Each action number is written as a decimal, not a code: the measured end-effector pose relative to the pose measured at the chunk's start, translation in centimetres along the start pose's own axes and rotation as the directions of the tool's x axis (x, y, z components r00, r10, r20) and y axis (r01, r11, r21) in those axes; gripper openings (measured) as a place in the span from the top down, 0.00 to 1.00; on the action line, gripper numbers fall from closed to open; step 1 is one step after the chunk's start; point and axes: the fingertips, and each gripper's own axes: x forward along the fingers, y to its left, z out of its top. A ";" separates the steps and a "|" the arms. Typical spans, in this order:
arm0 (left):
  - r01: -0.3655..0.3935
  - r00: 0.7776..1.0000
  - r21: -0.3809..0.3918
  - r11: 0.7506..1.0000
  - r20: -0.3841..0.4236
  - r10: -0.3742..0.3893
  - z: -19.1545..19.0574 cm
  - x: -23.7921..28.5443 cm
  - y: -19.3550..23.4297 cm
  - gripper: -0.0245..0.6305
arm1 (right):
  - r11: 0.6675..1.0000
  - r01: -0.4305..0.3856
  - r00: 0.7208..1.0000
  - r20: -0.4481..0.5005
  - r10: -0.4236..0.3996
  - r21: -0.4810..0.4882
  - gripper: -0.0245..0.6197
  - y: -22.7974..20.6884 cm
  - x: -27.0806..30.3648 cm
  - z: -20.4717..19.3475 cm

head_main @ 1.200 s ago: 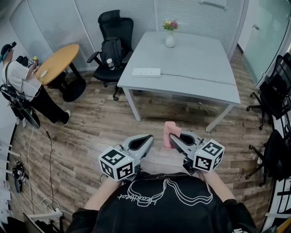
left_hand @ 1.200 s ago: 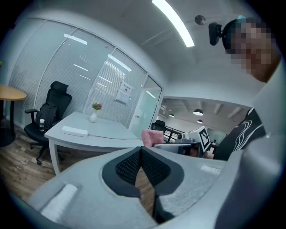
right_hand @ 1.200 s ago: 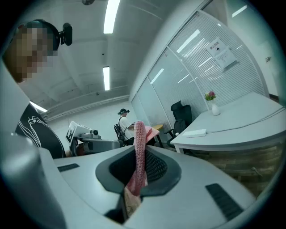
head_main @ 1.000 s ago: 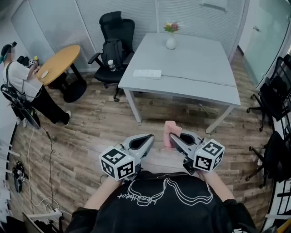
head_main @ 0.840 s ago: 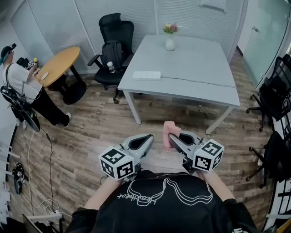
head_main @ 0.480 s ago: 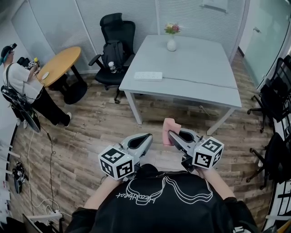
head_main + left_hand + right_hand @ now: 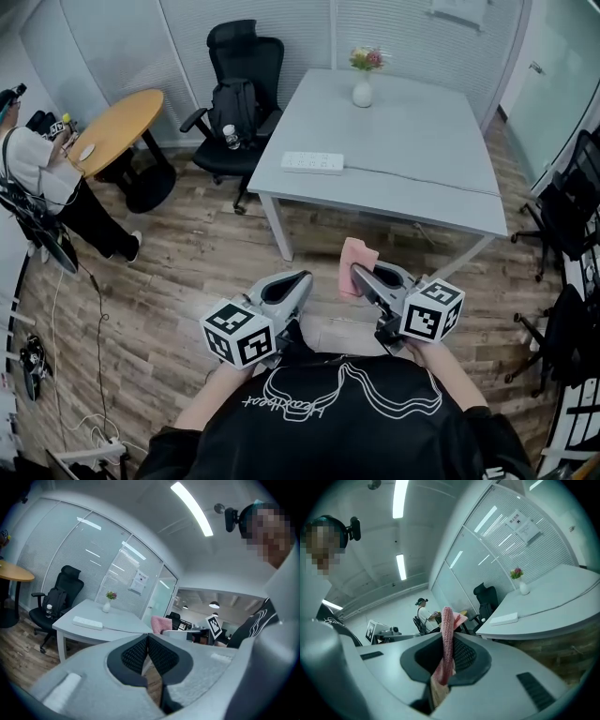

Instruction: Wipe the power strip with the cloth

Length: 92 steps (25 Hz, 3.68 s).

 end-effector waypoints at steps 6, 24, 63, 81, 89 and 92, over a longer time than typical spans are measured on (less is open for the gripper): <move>0.030 1.000 -0.017 0.999 -0.010 -0.030 3.1 2.7 6.1 0.94 | 0.999 0.046 0.999 -0.019 -0.046 -0.011 0.91 -3.3 5.1 2.4; 0.116 0.986 -0.086 0.990 -0.109 -0.125 11.4 10.3 29.1 0.94 | 0.970 0.236 0.972 -0.023 -0.235 0.061 0.91 -14.6 24.5 10.4; -0.049 0.959 -0.283 0.958 -0.281 -0.033 8.2 21.6 49.9 0.94 | 0.938 0.273 0.936 -0.284 -0.208 0.213 0.90 -32.2 43.0 6.9; -0.106 0.946 -0.334 0.936 -0.323 -0.009 5.7 22.6 53.0 0.94 | 0.925 0.339 0.855 -0.467 -0.227 0.172 0.90 -36.1 47.1 2.3; -0.127 0.942 -0.353 0.927 -0.334 0.002 4.9 22.3 54.5 0.94 | 0.915 0.391 0.796 -0.537 -0.280 0.102 0.90 -37.4 48.1 0.7; -0.130 0.941 -0.355 0.926 -0.338 0.002 4.6 22.3 54.5 0.94 | 0.912 0.398 0.785 -0.552 -0.283 0.098 0.90 -37.7 47.9 0.3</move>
